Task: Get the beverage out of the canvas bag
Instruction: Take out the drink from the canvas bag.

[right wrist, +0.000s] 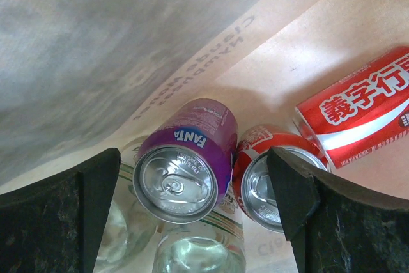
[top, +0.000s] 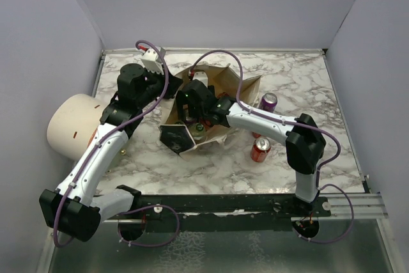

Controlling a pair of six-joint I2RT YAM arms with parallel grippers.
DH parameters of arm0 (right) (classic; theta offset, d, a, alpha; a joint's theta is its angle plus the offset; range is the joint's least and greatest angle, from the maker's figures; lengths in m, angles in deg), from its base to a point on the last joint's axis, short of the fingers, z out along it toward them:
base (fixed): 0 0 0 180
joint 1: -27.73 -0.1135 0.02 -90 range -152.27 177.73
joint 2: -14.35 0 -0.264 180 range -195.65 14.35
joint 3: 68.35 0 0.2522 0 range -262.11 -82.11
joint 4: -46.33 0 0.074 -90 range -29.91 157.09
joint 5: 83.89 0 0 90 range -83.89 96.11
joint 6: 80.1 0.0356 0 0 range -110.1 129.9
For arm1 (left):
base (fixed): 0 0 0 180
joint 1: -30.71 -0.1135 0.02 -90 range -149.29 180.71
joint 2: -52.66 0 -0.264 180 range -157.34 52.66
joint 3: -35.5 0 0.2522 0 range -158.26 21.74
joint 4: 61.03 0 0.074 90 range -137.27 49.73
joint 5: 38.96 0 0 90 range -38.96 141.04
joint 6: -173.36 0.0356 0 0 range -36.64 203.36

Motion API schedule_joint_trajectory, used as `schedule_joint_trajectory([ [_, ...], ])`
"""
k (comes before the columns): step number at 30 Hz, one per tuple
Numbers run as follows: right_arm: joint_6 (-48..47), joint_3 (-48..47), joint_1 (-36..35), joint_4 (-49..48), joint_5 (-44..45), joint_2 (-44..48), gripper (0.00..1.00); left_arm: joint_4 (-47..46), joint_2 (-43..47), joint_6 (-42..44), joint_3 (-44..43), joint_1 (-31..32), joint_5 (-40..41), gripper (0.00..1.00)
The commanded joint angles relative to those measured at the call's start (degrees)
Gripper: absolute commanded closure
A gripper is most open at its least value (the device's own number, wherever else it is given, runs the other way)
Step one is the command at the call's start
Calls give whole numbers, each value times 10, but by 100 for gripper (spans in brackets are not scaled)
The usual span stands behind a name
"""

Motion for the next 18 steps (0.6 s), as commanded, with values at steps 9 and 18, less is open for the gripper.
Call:
schedule_joint_trajectory([
  [9, -104, -27, -16, -33, -49, -15, 30, -161, 46, -29, -23, 9, -55, 100],
  [18, -128, -71, -35, -42, -44, -49, 26, -159, 41, -27, -29, 9, -62, 100],
])
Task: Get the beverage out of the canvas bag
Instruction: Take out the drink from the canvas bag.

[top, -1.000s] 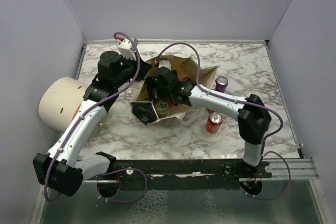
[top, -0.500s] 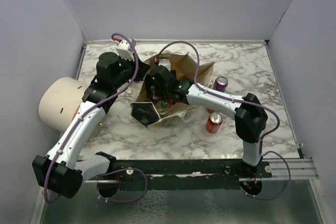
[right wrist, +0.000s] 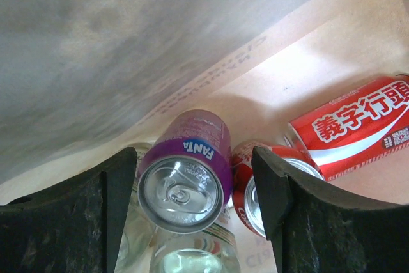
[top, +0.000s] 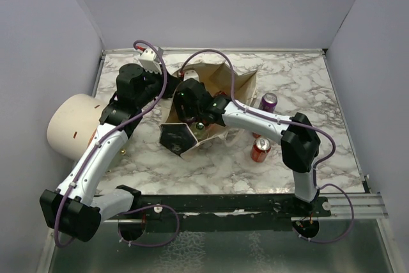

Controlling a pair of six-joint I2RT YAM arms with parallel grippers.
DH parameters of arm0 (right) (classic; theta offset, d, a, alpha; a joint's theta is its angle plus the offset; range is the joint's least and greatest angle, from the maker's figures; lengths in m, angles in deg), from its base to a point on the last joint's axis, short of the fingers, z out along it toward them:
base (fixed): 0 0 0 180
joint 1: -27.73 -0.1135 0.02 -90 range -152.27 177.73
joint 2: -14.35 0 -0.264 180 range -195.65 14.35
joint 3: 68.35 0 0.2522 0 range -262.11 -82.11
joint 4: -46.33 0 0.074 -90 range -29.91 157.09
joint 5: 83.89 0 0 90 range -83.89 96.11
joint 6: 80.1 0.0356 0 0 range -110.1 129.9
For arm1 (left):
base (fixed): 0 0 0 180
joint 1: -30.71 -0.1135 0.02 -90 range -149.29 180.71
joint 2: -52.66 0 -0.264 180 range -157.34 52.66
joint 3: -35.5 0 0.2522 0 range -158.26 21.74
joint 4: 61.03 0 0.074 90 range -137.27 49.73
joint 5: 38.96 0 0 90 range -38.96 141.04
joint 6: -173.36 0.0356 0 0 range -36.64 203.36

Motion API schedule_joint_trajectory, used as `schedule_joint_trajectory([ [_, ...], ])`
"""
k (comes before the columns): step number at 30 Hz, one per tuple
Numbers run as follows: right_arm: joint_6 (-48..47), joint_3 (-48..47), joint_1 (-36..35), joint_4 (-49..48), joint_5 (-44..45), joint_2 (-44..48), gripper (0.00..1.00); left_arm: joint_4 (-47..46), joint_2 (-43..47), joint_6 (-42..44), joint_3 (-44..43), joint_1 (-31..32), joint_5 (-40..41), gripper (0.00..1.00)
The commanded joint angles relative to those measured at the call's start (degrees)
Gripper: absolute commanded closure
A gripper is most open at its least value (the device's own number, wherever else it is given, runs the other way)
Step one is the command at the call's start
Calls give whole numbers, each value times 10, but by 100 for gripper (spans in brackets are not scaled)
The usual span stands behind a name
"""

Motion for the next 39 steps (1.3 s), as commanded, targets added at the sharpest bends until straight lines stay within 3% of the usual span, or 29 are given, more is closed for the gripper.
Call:
schedule_joint_trajectory([
  [1, -20, -37, -22, -38, -29, -30, 26, -156, 41, -21, -34, 14, -69, 100],
  [8, 12, 2, -21, -50, -77, -32, 29, -145, 47, -10, -33, 14, -54, 100],
  [13, 10, 53, -22, -67, -127, -18, 29, -137, 58, 3, -29, 14, 3, 100],
  [21, 22, 85, -21, -16, -128, -20, 17, -144, 48, 14, -38, 14, 42, 100],
  [25, 24, 94, -22, -5, -132, -21, 16, -146, 47, 13, -38, 14, 38, 100],
  [30, 6, 52, -22, -3, -107, -61, 14, -147, 46, 8, -35, 14, 32, 100],
  [39, -26, -2, -22, -16, -86, -126, 21, -143, 51, 14, -34, 15, 31, 100],
])
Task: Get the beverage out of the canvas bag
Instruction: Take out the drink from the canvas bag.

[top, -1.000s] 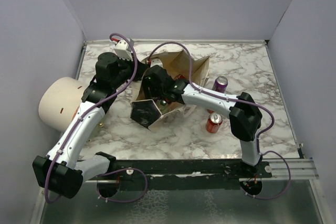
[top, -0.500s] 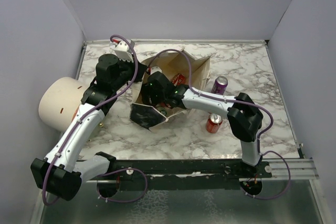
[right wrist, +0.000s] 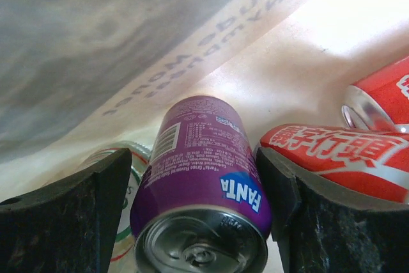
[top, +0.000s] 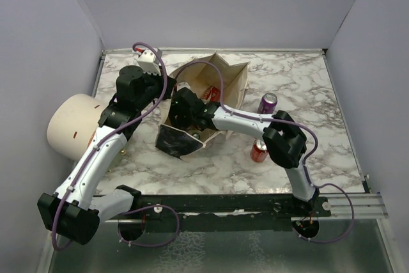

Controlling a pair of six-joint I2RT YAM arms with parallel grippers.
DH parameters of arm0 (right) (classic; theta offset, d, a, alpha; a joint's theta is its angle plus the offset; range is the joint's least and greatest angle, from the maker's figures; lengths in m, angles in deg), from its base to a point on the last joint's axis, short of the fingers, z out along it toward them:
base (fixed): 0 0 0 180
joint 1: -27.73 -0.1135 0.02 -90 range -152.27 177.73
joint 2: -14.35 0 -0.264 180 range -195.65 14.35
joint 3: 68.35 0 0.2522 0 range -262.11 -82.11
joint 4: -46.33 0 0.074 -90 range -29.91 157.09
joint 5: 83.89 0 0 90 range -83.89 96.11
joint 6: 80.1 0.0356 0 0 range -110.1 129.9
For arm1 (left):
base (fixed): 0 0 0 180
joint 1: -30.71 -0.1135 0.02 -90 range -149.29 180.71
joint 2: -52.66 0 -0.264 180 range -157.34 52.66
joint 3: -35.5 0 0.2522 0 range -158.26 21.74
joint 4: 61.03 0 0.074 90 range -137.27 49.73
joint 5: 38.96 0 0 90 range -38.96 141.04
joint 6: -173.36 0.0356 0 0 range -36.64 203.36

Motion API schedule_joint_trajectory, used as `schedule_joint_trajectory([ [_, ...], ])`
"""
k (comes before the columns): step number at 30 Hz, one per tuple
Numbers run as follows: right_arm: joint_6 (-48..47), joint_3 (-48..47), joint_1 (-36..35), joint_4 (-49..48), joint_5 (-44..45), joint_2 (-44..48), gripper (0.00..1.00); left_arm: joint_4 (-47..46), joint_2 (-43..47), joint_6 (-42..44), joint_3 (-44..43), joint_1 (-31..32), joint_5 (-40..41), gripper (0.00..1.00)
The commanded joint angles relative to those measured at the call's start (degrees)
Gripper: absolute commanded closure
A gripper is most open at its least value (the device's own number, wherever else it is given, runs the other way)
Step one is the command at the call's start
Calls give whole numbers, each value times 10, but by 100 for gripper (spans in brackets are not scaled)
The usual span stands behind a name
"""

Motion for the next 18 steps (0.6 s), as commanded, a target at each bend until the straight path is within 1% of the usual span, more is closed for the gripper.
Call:
schedule_joint_trajectory([
  [1, -41, -6, -18, 21, -4, -51, 21, -166, 40, -6, -34, 8, -31, 100],
  [7, -59, -10, -18, 15, -8, -49, 29, -162, 40, 4, -37, 8, -26, 100],
  [10, -72, -14, -18, 10, -14, -39, 41, -157, 41, 9, -39, 8, -21, 100],
  [14, -98, -27, -18, -6, -19, -16, 51, -146, 48, 15, -35, 8, 0, 100],
  [18, -121, -50, -17, -18, -19, 6, 69, -141, 54, 17, -28, 8, 17, 100],
])
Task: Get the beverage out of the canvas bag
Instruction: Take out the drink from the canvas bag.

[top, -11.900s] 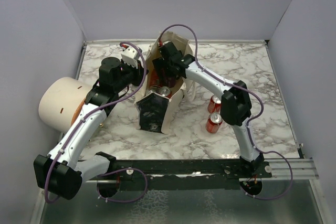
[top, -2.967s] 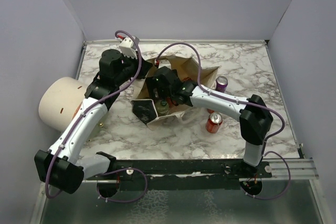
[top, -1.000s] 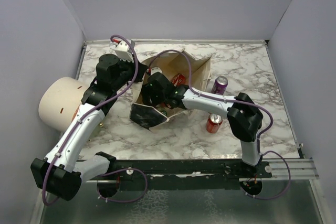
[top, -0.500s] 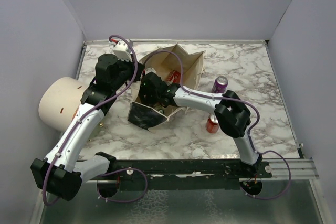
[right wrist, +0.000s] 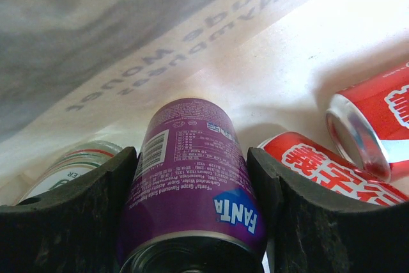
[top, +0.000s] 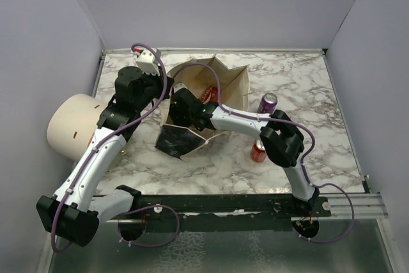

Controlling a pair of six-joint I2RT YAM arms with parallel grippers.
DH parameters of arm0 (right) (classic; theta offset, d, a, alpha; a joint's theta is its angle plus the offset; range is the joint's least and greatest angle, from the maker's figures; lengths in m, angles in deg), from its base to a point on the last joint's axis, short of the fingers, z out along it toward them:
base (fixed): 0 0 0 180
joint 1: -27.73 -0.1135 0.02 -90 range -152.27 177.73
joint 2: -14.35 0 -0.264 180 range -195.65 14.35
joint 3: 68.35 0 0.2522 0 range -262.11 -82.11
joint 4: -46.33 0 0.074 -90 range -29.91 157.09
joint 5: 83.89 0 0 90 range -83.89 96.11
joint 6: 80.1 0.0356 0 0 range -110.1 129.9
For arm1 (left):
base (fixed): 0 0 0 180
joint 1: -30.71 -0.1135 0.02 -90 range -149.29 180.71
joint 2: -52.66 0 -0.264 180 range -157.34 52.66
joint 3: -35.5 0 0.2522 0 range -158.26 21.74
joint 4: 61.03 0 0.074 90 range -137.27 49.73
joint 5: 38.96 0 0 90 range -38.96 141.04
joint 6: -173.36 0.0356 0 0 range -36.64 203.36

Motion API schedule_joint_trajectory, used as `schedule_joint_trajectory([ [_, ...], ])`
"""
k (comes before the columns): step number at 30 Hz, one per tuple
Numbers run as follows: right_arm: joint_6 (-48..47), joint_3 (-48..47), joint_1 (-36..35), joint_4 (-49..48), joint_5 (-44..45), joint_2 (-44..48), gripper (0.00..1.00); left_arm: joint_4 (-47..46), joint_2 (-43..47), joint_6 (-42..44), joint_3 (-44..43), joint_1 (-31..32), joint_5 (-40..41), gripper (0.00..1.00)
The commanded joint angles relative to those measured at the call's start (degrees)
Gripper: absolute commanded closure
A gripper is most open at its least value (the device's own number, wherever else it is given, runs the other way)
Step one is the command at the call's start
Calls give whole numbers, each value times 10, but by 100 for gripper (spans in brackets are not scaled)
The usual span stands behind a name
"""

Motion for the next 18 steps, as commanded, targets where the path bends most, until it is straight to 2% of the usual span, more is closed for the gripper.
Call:
schedule_joint_trajectory([
  [1, -63, -44, -19, -20, -27, 32, 74, -142, 47, 0, -31, 8, -1, 100],
  [3, -67, -55, -19, -23, -23, 42, 85, -137, 47, 1, -32, 8, 4, 100],
  [6, -72, -69, -19, -26, -15, 63, 97, -134, 51, 5, -31, 8, 13, 100],
  [18, -64, -10, -18, -42, 21, 172, 98, -127, 59, 25, -29, 8, 28, 100],
])
